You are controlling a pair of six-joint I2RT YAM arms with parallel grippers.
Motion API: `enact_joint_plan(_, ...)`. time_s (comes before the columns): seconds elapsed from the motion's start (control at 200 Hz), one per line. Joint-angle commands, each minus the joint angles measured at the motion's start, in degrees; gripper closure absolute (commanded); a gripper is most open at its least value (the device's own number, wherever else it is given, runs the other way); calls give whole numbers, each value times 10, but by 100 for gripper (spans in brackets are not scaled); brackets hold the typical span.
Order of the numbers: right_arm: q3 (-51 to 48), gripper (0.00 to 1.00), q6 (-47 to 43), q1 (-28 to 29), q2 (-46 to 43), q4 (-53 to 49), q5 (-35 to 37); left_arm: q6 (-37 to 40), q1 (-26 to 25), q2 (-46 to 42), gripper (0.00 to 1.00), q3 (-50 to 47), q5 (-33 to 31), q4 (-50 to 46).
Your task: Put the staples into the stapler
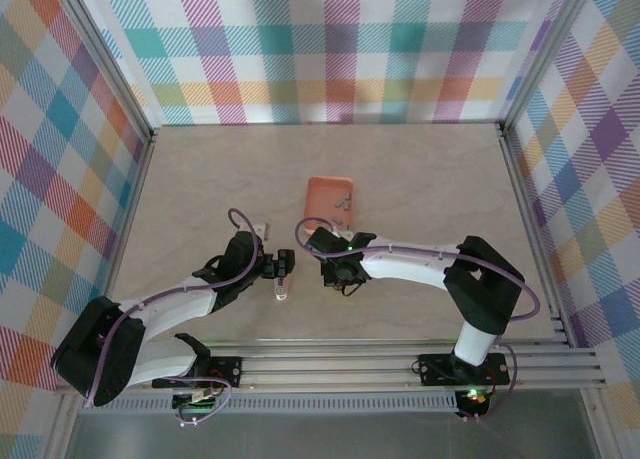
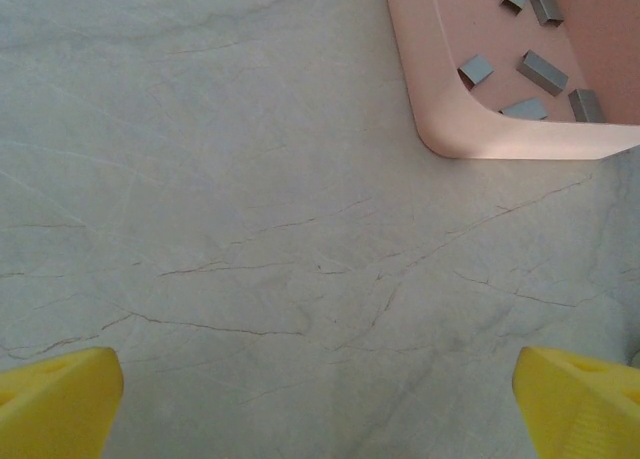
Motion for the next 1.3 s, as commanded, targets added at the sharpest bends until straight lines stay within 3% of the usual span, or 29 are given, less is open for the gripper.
enact_joint_plan(0.0, 15, 86, 14, 4, 9, 0, -1, 4, 3, 4, 0, -7, -6, 17)
enact_joint_plan(1.295, -3, 86, 20, 5, 3, 14, 25, 8, 3, 5, 0, -7, -7, 17)
